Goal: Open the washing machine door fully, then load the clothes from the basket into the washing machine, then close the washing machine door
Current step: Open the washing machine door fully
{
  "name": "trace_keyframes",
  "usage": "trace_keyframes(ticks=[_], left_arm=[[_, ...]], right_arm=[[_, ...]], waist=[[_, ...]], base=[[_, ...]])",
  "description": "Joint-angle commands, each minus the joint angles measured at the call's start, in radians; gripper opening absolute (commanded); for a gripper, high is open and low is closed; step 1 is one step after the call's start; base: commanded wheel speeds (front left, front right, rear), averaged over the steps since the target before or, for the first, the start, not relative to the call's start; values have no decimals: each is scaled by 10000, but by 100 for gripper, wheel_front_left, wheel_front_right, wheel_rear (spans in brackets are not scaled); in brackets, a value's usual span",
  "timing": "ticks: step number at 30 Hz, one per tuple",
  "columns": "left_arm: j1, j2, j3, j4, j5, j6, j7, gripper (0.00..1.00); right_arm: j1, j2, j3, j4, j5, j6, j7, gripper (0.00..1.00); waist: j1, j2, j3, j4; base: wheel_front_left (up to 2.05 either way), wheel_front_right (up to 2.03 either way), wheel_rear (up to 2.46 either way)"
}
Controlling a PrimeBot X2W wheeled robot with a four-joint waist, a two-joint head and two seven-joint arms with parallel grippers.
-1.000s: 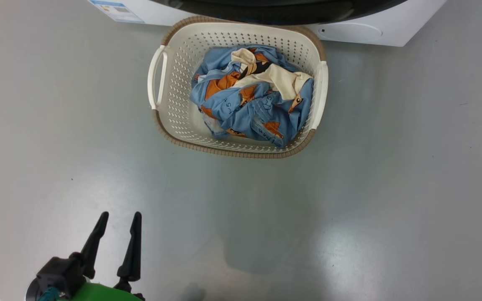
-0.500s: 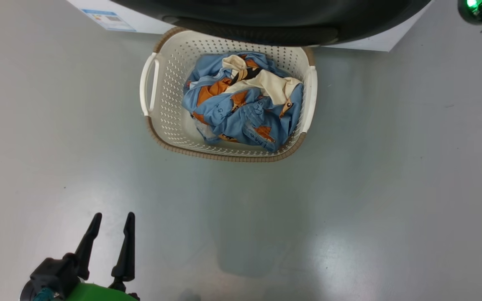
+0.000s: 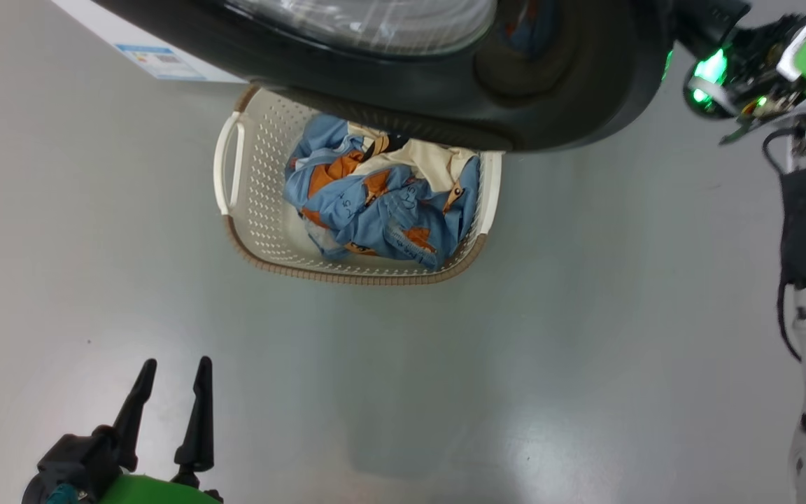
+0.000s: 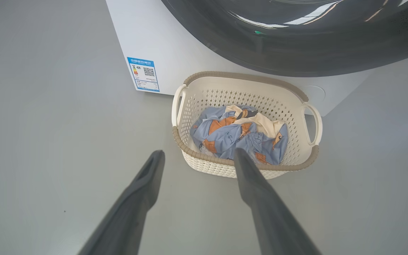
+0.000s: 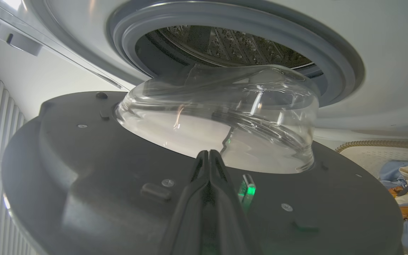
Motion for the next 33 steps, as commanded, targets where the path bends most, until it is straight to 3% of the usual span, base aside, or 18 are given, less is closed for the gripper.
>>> trace_keyframes(ticks=[1,16,33], left_arm=[[253,179,381,-120,105,17,-65,100],[273,179,439,140,44,-12,-65,100],[397,179,293,219,-98,99,-65,100]], right_arm=[[325,318,241,-386,-37,90,117,0],[2384,765,991,-947,17,90,572,0],[3788,1395,1842,-1257,263,90,320,0]], waist=[[0,-1,-172,-145],[0,-1,-1515,-514],[0,-1,-2238,-587]], base=[[0,0,0],[0,0,0],[0,0,0]])
